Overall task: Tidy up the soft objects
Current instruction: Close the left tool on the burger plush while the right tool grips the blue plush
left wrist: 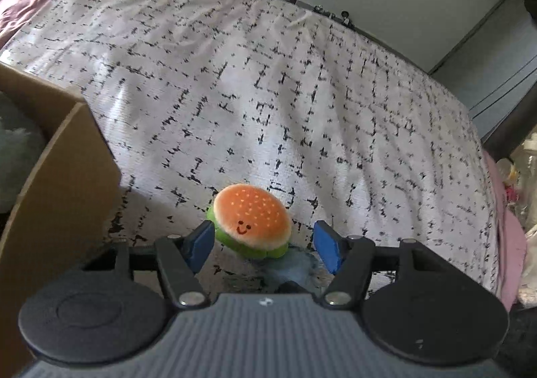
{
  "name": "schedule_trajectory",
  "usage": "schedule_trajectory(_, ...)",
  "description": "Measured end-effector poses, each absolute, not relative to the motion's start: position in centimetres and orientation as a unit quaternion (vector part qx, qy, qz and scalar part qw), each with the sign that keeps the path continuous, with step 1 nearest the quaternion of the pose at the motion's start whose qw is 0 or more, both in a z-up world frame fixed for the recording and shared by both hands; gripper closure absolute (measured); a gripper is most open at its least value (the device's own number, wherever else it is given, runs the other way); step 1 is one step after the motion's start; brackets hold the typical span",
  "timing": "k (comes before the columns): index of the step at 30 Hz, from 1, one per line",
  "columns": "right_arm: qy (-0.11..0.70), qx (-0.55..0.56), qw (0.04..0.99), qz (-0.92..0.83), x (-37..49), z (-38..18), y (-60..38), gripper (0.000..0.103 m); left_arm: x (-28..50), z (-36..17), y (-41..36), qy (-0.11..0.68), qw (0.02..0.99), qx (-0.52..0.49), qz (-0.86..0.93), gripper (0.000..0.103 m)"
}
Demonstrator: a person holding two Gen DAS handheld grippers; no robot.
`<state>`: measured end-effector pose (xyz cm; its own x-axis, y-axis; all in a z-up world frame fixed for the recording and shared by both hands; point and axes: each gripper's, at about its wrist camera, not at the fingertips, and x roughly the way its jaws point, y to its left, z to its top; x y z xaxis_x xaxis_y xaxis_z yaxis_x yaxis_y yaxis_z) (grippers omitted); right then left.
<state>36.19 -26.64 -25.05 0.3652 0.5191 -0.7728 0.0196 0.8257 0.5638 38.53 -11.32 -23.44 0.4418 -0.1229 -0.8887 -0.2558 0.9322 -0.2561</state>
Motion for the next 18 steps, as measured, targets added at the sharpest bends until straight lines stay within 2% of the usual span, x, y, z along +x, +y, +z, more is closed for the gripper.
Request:
schedule_trajectory(12, 0.538, 0.241, 0.794, 0.148, 36.0, -24.9, -27.2, 0.077, 40.1, -25.0, -11.3, 0.531, 0.828, -0.167, 0.062, 0.039)
schedule_trajectory(14, 0.537, 0.24, 0.795, 0.148, 35.8, -24.8, -27.3, 0.077, 40.2, -25.1, -11.3, 0.53, 0.829, -0.165, 0.066, 0.052)
schedule_trajectory(18, 0.531, 0.241, 0.799, 0.145, 35.6, -24.4, -27.7, 0.077, 39.6, -24.3, -11.5, 0.526, 0.834, -0.157, 0.055, 0.06)
